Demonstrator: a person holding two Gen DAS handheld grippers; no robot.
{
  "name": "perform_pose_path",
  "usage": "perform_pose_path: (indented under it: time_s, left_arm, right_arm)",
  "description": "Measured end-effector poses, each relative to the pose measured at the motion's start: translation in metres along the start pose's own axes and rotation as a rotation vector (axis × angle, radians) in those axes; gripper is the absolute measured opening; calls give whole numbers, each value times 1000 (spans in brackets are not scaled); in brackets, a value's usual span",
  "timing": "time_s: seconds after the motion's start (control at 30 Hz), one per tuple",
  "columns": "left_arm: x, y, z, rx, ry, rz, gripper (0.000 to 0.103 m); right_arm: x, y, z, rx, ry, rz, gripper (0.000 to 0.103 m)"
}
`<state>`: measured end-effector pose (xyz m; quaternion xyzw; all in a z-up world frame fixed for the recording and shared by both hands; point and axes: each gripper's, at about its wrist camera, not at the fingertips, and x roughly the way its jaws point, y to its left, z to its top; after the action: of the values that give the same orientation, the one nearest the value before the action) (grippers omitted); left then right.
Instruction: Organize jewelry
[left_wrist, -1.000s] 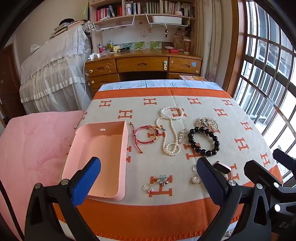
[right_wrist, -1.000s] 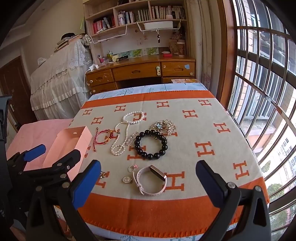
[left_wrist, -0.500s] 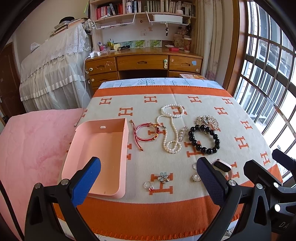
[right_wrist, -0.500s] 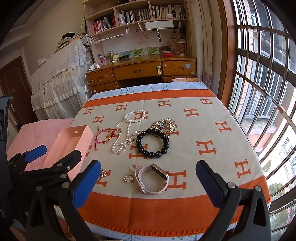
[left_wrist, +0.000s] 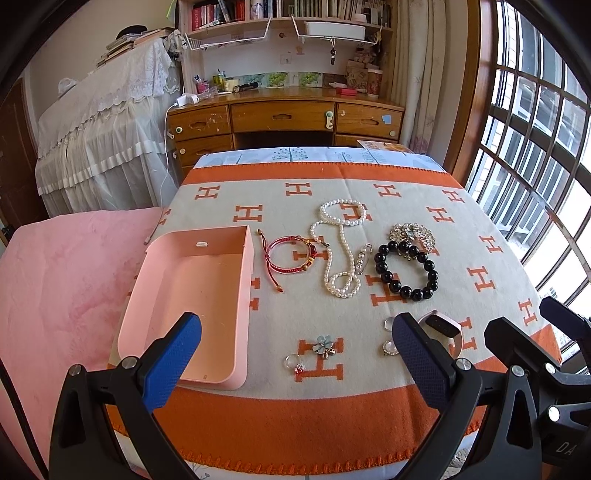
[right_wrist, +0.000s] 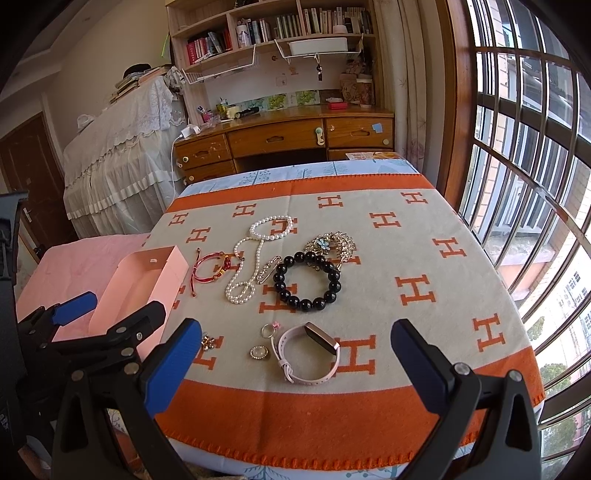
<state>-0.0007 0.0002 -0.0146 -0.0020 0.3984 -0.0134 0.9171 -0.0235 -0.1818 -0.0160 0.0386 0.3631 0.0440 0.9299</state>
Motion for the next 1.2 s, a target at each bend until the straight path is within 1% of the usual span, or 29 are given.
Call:
perform_pose_path:
  time_s: [0.53, 0.67, 0.77, 0.93, 1.1, 1.13, 1.2]
  left_arm:
    - [7, 1, 1, -3, 35, -48, 102]
    - [8, -1, 3, 13, 39, -26, 102]
    - [7, -1, 6, 17, 36, -28, 102]
    - [10, 6, 20, 1, 44, -67, 102]
    - [21, 23, 42, -70, 82, -172, 102]
    - [24, 26, 47, -75, 94, -180, 102]
    - [32, 32, 59, -72, 121, -168, 102]
  right_arm:
    - [2, 2, -4, 5, 6, 11, 103]
    - [1, 6, -5, 1, 12, 22, 103]
    - [2, 5, -2, 1, 11, 34, 103]
    - [4, 5, 6, -6, 10, 51, 103]
    - [10, 4, 21, -37, 37, 63, 99]
    - [13, 2, 25, -38, 49, 69, 98]
    - [20, 0, 35, -34, 80, 91, 95]
